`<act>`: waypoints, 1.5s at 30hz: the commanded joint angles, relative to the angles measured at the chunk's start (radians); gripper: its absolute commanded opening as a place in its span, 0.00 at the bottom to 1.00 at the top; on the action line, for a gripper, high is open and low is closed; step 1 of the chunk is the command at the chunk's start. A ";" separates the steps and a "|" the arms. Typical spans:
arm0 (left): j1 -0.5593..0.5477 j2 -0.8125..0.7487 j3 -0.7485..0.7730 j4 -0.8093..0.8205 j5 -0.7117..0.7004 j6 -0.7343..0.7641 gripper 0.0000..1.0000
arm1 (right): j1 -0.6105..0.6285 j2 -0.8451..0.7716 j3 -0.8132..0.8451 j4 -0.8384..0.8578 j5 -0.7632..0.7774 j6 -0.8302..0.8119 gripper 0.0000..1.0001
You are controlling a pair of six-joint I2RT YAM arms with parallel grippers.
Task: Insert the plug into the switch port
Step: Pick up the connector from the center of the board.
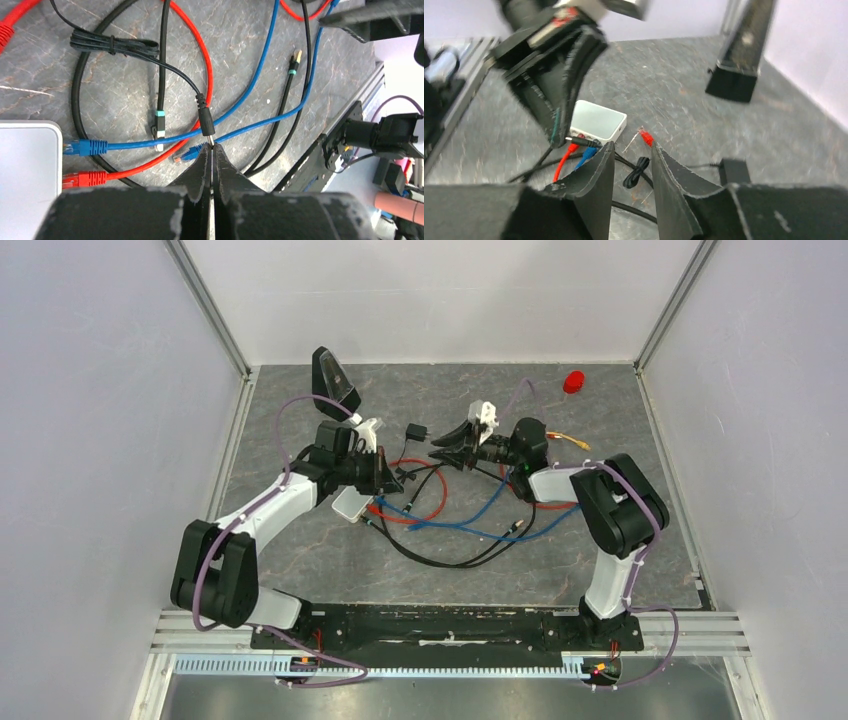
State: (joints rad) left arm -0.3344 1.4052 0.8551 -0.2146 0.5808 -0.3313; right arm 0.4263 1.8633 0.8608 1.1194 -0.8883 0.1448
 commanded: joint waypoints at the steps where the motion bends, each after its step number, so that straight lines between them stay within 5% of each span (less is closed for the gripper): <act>1: 0.011 0.029 0.057 -0.083 0.091 0.088 0.02 | 0.003 0.055 0.025 0.293 -0.365 -0.315 0.35; 3: 0.015 0.042 0.069 -0.105 0.100 0.102 0.02 | 0.003 0.141 0.072 0.633 -0.432 -0.078 0.34; 10: 0.029 0.060 0.079 -0.123 0.119 0.112 0.02 | 0.039 0.229 0.132 0.574 -0.465 -0.171 0.27; 15: 0.037 0.058 0.084 -0.149 0.124 0.133 0.02 | 0.058 0.263 0.135 0.543 -0.449 -0.223 0.36; 35: 0.038 0.085 0.099 -0.176 0.213 0.175 0.02 | 0.099 0.322 0.147 0.406 -0.377 -0.401 0.40; 39: 0.038 0.085 0.101 -0.191 0.226 0.184 0.02 | 0.116 0.279 0.138 0.180 -0.336 -0.592 0.40; 44: 0.038 0.088 0.105 -0.197 0.226 0.189 0.02 | 0.190 0.175 0.252 -0.807 -0.121 -1.439 0.41; 45: 0.038 0.089 0.104 -0.197 0.223 0.189 0.02 | 0.194 0.175 0.265 -0.844 -0.109 -1.459 0.41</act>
State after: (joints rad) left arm -0.2993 1.4857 0.9211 -0.4053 0.7670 -0.2096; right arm 0.5713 2.1124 1.0161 0.9051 -1.1519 -0.7410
